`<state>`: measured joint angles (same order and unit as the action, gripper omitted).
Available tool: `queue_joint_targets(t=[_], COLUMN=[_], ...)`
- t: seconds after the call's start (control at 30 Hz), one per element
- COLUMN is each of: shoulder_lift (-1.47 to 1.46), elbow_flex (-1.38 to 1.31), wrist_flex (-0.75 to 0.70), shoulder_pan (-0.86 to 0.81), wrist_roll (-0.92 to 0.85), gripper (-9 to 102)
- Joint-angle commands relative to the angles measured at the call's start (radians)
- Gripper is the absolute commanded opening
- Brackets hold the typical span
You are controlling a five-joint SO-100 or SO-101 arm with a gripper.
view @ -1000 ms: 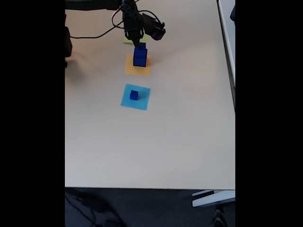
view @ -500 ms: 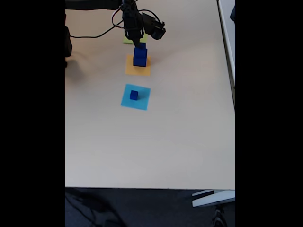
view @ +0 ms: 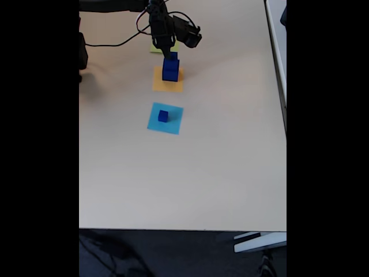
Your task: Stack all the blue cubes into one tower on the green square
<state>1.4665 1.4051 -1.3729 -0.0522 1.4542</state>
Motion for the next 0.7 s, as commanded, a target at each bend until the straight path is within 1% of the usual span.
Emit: queue_joint_targets(t=[0.0, 0.17, 0.4, 0.53, 0.57, 0.67], shoulder_lift=[0.081, 0.041, -0.003, -0.006, -0.006, 0.005], elbow_flex=[-0.040, -0.186, -0.348, -0.368, -0.368, -0.345], wrist_flex=[0.021, 0.021, 0.032, 0.040, 0.048, 0.057], shoulder_pan=[-0.003, 0.020, 0.066, 0.049, 0.037, -0.009], wrist_roll=[-0.020, -0.052, -0.028, -0.041, -0.063, -0.124], gripper=[8, 7, 6, 14, 17, 22])
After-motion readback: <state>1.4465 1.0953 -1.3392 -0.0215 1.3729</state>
